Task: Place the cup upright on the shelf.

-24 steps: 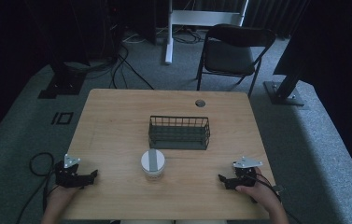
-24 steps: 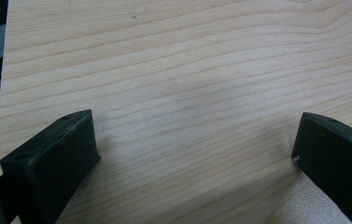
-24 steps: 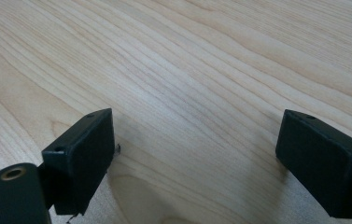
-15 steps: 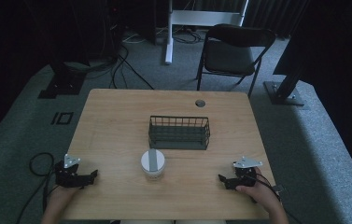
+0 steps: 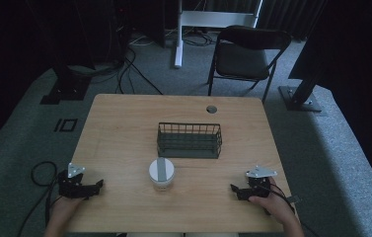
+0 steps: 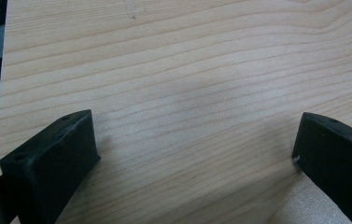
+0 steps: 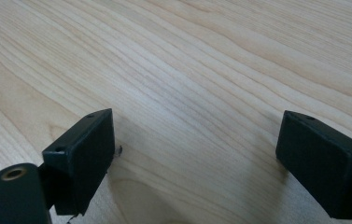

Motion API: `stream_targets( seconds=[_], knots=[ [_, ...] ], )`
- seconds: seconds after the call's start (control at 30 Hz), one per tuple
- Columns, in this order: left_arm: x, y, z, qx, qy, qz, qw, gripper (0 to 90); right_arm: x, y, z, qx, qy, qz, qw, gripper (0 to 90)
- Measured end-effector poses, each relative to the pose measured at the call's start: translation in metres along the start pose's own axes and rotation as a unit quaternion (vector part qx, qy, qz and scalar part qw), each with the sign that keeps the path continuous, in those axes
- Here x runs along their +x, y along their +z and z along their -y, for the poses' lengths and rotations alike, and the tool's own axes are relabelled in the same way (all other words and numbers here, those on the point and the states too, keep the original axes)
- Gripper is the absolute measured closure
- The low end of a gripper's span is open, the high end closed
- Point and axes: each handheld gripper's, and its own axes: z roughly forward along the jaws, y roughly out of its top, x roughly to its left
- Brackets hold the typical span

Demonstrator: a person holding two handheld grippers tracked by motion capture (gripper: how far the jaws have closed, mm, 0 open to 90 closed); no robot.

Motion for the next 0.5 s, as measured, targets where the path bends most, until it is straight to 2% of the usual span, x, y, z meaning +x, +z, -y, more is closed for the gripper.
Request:
stream_targets(
  seconds=[0.37, 0.43, 0.5],
  knots=[
    [0.0, 0.0, 0.0, 0.0, 0.0, 0.0, 1.0, 0.1, 0.002, 0.0023, -0.0037, -0.005, 0.005, -0.002, 1.0, 12.7],
    [-0.0001, 0.0, 0.0, 0.0, 0.0, 0.0, 1.0, 0.0, 0.0032, 0.0029, -0.0058, -0.005, -0.001, 0.004, 1.0, 12.6],
    [-0.0002, 0.0001, 0.0, -0.001, -0.001, 0.0, 1.0, 0.0, 0.005, 0.0039, -0.0086, -0.006, -0.004, -0.002, 1.0, 12.7]
  ],
)
